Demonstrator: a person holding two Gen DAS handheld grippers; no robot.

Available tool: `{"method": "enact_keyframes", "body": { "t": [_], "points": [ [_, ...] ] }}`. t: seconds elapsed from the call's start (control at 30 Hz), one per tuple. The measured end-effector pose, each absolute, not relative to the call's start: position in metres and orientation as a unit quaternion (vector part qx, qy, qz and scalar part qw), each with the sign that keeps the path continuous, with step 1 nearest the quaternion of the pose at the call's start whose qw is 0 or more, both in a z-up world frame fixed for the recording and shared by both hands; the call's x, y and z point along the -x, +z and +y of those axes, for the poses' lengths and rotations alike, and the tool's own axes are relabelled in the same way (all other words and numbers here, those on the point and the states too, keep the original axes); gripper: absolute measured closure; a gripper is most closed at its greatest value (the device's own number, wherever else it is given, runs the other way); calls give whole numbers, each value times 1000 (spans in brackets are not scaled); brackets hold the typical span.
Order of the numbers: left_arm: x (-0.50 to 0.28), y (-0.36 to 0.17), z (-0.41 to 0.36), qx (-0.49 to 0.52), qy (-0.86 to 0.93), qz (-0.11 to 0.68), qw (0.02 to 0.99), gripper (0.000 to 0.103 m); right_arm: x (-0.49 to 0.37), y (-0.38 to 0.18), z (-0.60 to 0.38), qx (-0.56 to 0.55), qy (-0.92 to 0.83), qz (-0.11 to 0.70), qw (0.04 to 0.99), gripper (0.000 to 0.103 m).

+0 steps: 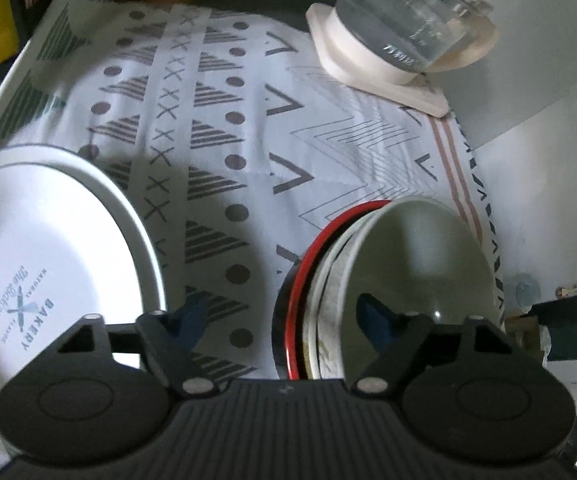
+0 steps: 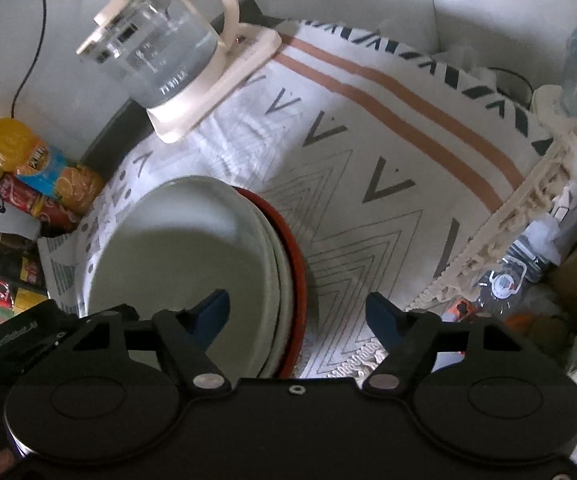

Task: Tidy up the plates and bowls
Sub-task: 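Close both grippers on the rim of the red bowl stack, then carry the bowl stack with both grippers and lower it onto the plates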

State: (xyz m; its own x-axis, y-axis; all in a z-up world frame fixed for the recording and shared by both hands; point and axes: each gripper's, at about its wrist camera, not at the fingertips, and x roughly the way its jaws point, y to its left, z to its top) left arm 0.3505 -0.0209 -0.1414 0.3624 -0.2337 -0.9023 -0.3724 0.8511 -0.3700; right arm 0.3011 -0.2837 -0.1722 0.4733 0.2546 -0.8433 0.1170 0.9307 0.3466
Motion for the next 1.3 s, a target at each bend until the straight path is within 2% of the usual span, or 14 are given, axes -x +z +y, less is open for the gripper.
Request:
{"method": "enact_keyframes", "body": {
  "t": [0.07, 0.23, 0.4, 0.47, 0.83, 1.3],
  "points": [
    [-353, -147, -22, 274, 41, 569, 774, 42, -305, -177, -282, -180, 48, 520, 833, 39],
    [-356, -157, -23, 280, 36, 583, 762, 60, -311, -186, -278, -180, 56, 533, 825, 48],
    [-357, -164, -24, 288, 25, 586, 757, 71, -312, -195, -276, -177, 62, 549, 815, 67],
    [-357, -165, -26, 289, 19, 587, 756, 75, -312, -196, -274, -173, 65, 548, 816, 67],
    [-347, -155, -30, 262, 0, 581, 771, 75, -307, -192, -271, -166, 67, 537, 824, 69],
    [-339, -115, -12, 272, -1, 543, 794, 75, -300, -155, -259, -157, 87, 495, 850, 69]
  ]
}}
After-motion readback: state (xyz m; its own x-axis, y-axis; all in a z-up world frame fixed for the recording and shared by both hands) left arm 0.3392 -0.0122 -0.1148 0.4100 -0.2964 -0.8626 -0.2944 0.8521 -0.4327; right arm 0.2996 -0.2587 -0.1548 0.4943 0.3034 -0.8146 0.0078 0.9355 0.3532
